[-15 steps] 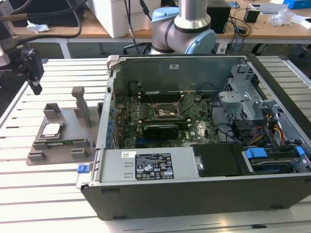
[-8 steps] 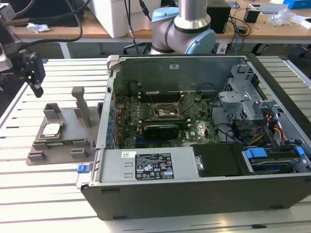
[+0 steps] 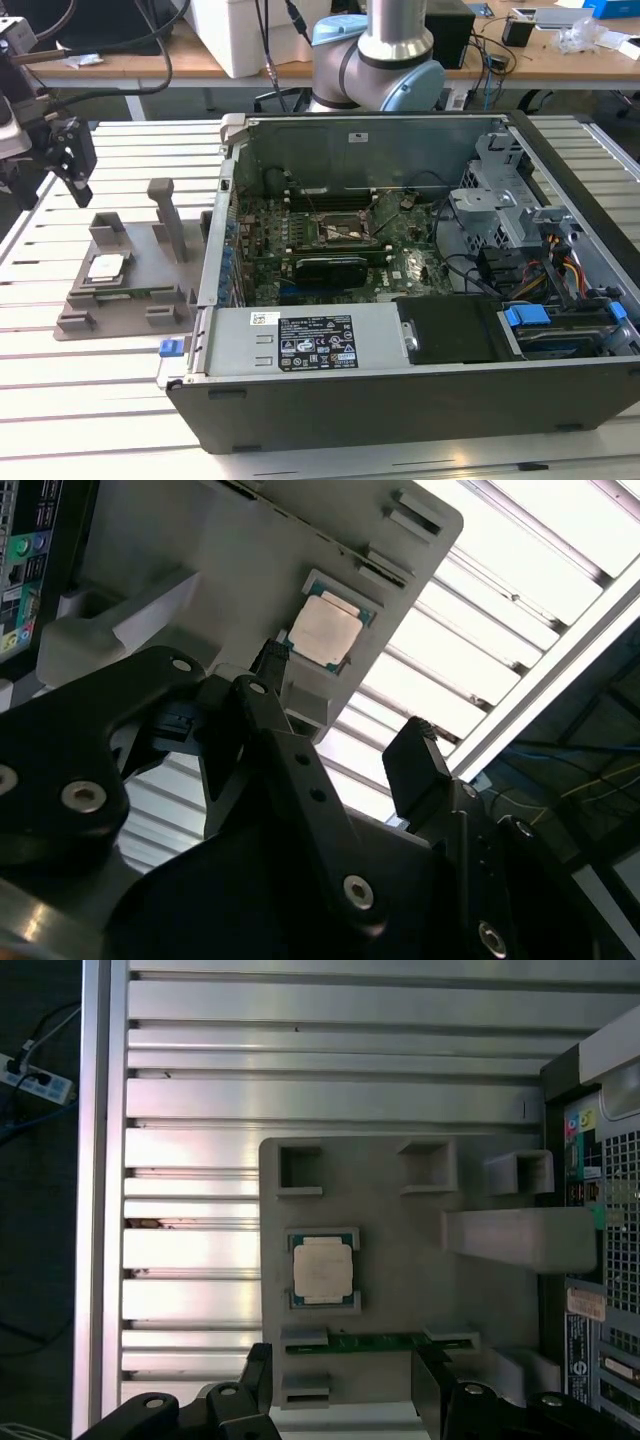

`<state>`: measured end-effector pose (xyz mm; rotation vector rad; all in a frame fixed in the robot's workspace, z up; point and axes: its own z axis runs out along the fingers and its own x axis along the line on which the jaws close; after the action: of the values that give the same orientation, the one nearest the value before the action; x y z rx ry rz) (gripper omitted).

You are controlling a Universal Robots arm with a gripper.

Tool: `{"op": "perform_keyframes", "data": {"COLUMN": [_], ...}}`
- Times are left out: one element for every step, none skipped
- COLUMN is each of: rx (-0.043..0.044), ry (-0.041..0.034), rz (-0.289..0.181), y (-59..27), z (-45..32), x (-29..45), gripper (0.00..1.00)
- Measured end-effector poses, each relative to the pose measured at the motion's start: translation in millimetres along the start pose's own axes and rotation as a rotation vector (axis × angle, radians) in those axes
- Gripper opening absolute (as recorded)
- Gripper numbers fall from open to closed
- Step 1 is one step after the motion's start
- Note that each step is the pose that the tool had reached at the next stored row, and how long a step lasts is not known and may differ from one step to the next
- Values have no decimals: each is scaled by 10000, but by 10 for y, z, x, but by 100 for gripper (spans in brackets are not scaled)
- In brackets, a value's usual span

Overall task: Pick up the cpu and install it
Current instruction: 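Pick up the cpu and move it towards the insertion slot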

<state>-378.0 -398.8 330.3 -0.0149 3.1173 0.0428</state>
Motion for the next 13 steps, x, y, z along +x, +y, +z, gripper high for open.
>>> {"op": "perform_keyframes", "data": {"rx": [0,0,0,0,0,0,0,0,0,0,0,0,0], "ry": [0,0,0,0,1,1,0,0,1,0,0,0,0], "rz": [1,1,0,0,0,1,0,0,0,0,0,0,0], "y": [0,0,-1,-2,-2,-2,-2,-2,-3,-3,-3,-3,-4], "z": [14,21,30,46,55,64,76,83,89,96,103,117,125], "x": [0,0,0,0,0,0,0,0,0,0,0,-1,-1], "gripper": [66,66,66,66,66,66,66,66,66,66,66,66,66]}}
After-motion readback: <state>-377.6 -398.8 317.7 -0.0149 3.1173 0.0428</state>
